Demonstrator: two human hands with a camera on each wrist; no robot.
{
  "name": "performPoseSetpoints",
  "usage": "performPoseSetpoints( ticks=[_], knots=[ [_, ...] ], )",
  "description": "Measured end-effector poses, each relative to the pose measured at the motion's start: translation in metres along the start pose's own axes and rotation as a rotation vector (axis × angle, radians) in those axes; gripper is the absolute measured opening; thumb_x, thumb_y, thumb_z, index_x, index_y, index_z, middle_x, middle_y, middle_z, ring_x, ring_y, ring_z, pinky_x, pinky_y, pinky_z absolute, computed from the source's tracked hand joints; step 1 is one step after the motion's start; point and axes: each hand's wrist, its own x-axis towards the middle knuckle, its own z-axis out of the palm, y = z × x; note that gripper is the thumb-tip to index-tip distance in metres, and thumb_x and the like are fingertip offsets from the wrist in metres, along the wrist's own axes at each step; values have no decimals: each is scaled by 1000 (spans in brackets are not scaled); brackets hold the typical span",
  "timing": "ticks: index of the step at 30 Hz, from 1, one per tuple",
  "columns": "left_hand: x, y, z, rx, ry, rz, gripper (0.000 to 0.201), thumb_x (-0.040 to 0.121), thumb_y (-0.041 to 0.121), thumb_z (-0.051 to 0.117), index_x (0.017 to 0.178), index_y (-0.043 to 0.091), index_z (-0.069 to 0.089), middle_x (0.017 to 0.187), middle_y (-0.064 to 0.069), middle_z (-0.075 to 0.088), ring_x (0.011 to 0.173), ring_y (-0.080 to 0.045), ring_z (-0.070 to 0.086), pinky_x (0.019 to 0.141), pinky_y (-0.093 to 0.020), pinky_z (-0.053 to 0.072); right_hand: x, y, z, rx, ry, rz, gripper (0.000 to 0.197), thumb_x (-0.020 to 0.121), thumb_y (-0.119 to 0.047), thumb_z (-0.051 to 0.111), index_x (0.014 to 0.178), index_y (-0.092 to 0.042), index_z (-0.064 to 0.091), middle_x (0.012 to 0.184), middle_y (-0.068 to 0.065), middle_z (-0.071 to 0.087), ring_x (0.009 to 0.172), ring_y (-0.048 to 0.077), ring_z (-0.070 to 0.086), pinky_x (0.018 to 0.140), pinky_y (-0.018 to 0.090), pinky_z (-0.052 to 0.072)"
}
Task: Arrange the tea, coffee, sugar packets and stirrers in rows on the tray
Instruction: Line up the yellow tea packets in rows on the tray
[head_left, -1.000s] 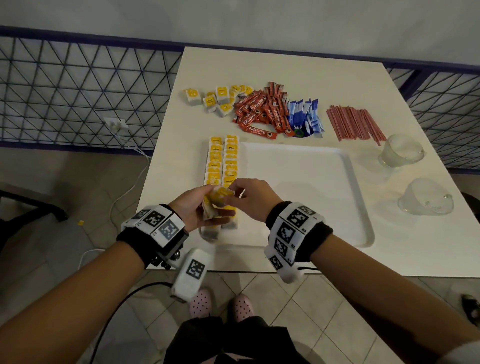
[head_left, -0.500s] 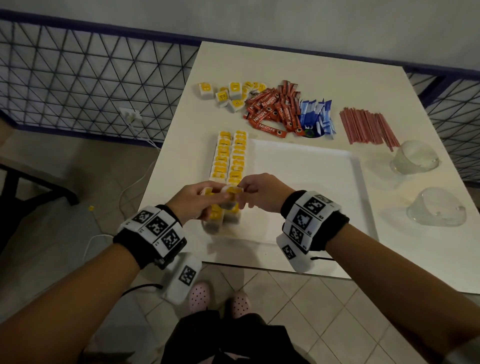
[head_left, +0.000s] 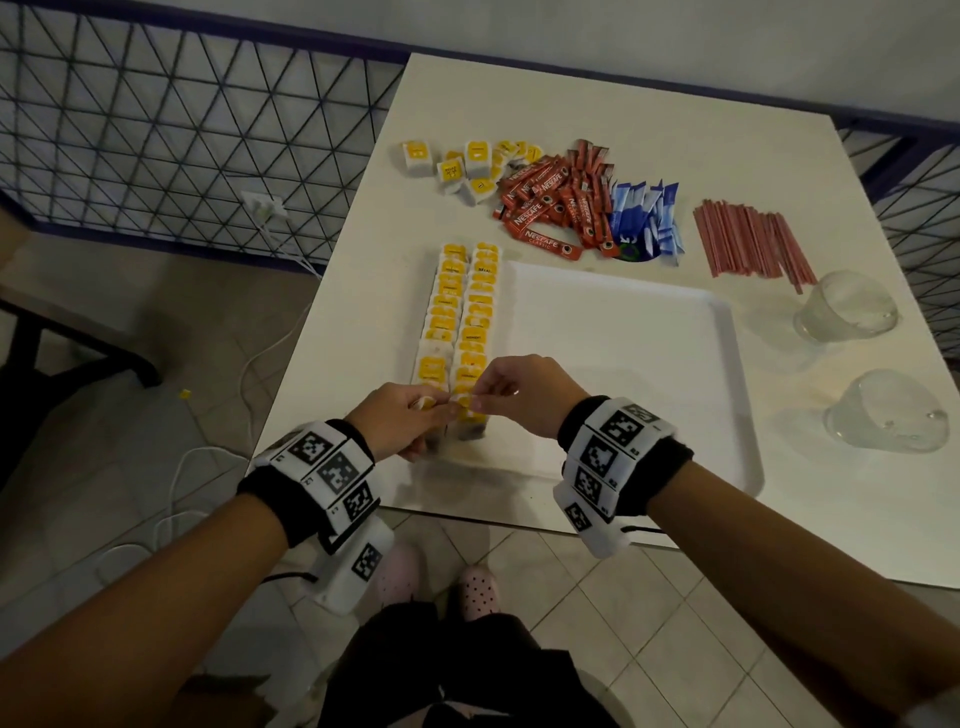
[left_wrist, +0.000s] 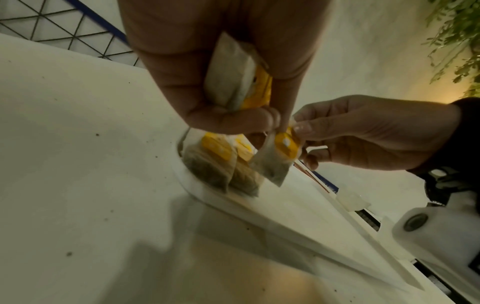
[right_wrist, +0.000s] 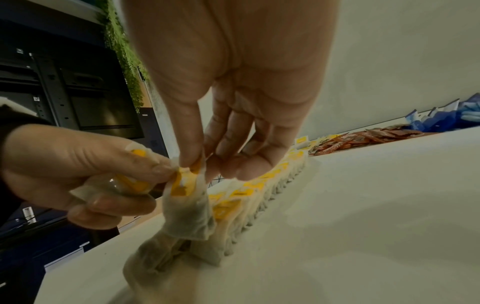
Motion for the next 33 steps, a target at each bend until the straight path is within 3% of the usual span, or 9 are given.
performPoseSetpoints(
  ticks=[8,11,16,18,21,23,25,27,33],
  knots=[
    [5,-1,-21,184,44,66,7,87,21,61,90,26,61,93,-5,61,54,-14,48,44,-20,41,-1,2,3,-45,-77,90,20,83,-24,68,94,-8,67,96,8,69,81,11,54,62,14,41],
    [4,1,-21,213,-24,105,8,87,23,62,89,31,62,93,4,61,54,-9,48,46,-18,40,-3,1,4,-24,-133,111,20,83,-24,67,96,-9,67,91,7,69,76,11,55,54,5,37],
    [10,2,-12,282,-130,140,15,84,30,66,97,24,67,96,0,64,46,-1,47,42,-8,36,-2,0,6,20,-60,136,9,83,-24,67,78,-17,65,76,-2,62,72,9,52,57,14,38],
    [14,2,-10,278,-122,128,12,82,32,67,93,25,67,90,-6,66,41,-3,46,40,-11,37,-2,1,8,-2,-38,126,16,84,-26,66,88,-11,68,81,-1,60,77,11,50,59,18,38],
    [18,3,-7,301,-145,128,17,81,31,68,96,21,68,75,2,60,47,-6,44,41,-10,35,-3,6,10,-16,-13,118,20,85,-24,65,95,-7,69,95,7,67,82,11,51,61,18,38],
    [19,3,-6,339,-158,143,17,81,30,69,95,21,68,82,4,62,57,-5,51,47,-7,37,-4,10,11,-14,-29,135,17,84,-19,65,97,-8,70,97,9,70,81,10,53,63,14,41],
    [23,3,-6,368,-171,139,16,81,28,70,94,20,67,102,-1,66,89,-10,61,68,-11,42,-4,12,12,-21,-57,157,19,83,-16,65,100,-9,69,99,10,70,81,9,53,61,9,38],
    [26,2,-7,421,-185,123,16,80,29,70,95,22,67,113,-3,64,109,-16,56,85,-20,42,-3,12,13,-42,-75,173,22,84,-18,64,105,-12,68,104,9,68,85,9,51,63,14,39],
    [33,5,-13,535,-146,161,10,81,33,68,85,29,60,106,-5,65,99,-22,59,88,-34,47,9,12,17,-31,-25,231,24,85,-23,64,105,-12,69,108,9,66,88,13,50,74,17,36]
  ],
)
